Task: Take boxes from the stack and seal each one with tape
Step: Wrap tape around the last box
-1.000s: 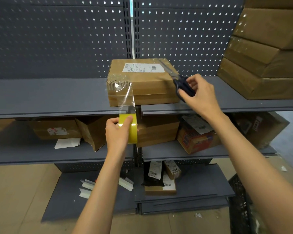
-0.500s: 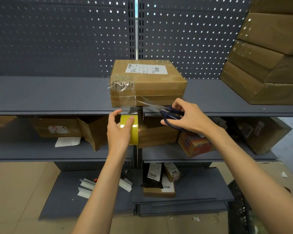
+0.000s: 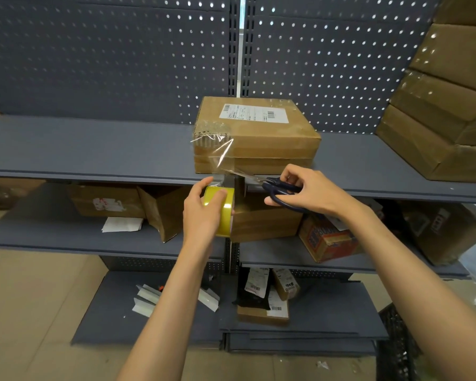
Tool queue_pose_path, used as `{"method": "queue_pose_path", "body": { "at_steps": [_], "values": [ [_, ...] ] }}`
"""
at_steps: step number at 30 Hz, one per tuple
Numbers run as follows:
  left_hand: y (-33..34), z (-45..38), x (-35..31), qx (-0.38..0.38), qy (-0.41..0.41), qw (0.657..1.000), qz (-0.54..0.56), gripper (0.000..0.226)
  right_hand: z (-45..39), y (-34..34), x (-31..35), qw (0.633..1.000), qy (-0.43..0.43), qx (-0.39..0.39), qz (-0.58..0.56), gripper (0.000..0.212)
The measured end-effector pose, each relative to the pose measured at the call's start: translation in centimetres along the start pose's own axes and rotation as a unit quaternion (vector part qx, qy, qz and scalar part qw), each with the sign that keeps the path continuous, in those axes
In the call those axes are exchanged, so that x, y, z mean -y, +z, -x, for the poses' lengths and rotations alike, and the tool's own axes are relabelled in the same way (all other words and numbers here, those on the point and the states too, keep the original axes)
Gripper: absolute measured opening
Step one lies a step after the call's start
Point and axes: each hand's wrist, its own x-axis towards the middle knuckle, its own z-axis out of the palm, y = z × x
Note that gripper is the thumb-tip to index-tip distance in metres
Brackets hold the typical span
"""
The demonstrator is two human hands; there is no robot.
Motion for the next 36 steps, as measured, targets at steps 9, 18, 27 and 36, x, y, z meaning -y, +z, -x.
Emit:
{"method": "queue_pose_path", "body": {
  "at_steps": [9, 18, 27, 36],
  "values": [
    [-0.1, -0.7, -0.2, 0.014, 0.012, 1.000, -0.020, 0.032, -1.5, 0.0, 0.8, 1.000, -0.007, 0.015, -0.004, 0.049],
    [-0.6, -0.9, -0.4, 0.037, 0.024, 0.998, -0.034, 0.037, -2.6, 0.0, 1.1, 0.999, -0.020, 0.030, 0.003, 0.046],
    [-0.7, -0.9, -0.8, 0.046, 0.014, 0.998, -0.033, 0.028, -3.0, -0.5, 1.0, 0.999, -0.034, 0.040, 0.004, 0.041],
    [-0.7, -1.2, -0.6, 0.047, 0.005, 0.999, -0.024, 0.027, -3.2, -0.8, 1.2, 0.999, -0.038, 0.037, 0.010, 0.037]
  ]
}}
